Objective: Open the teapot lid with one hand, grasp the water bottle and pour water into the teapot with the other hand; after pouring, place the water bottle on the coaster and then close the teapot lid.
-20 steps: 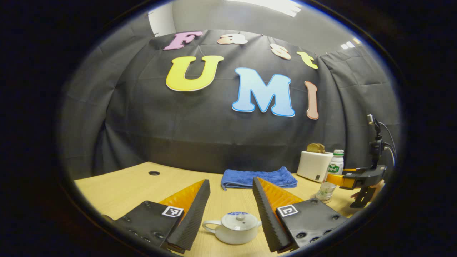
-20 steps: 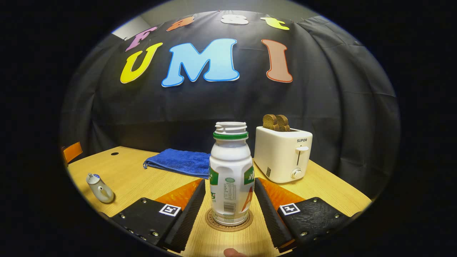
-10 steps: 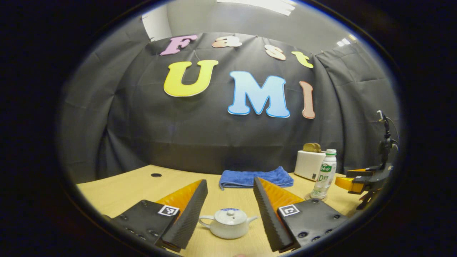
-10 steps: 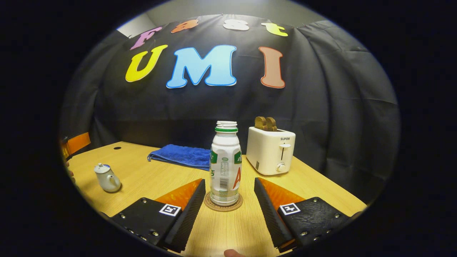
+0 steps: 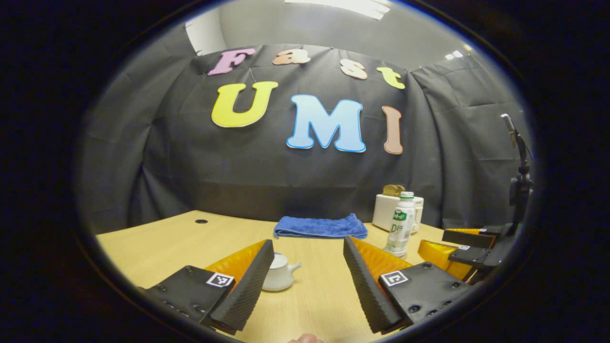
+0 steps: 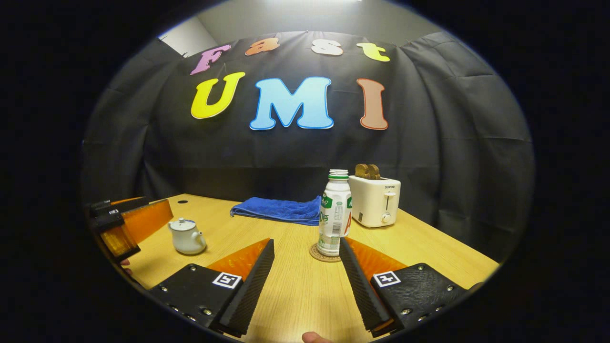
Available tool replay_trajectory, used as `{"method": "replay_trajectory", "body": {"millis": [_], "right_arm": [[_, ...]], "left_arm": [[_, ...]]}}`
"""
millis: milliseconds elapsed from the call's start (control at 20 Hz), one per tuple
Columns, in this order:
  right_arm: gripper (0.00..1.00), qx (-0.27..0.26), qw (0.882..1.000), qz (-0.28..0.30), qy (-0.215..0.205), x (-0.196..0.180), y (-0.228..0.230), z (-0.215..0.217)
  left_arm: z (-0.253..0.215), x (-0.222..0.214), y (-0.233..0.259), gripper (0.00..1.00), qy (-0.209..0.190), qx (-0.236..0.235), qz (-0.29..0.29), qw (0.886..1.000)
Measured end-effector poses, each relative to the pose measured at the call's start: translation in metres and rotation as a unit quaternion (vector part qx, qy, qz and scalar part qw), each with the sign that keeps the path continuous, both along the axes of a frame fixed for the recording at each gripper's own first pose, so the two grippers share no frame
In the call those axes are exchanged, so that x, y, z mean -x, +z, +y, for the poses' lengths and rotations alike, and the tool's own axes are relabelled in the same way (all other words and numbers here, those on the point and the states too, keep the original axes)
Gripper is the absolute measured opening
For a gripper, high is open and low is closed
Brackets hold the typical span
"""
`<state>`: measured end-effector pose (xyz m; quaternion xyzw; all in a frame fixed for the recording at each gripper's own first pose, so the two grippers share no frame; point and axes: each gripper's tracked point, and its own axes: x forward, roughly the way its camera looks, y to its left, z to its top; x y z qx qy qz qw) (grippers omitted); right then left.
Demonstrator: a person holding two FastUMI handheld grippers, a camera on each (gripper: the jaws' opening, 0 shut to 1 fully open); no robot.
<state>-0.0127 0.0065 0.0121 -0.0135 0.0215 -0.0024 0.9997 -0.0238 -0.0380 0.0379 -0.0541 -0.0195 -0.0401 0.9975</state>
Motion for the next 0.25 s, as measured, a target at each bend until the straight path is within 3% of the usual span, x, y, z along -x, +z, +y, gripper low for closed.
{"method": "replay_trajectory", "body": {"millis": [250], "right_arm": [[0.85, -0.005, 1.0, -0.003, 0.008, 0.008, -0.011, 0.018]], "left_arm": [[-0.008, 0.005, -0.021, 0.99, 0.007, -0.012, 0.012, 1.0]]}}
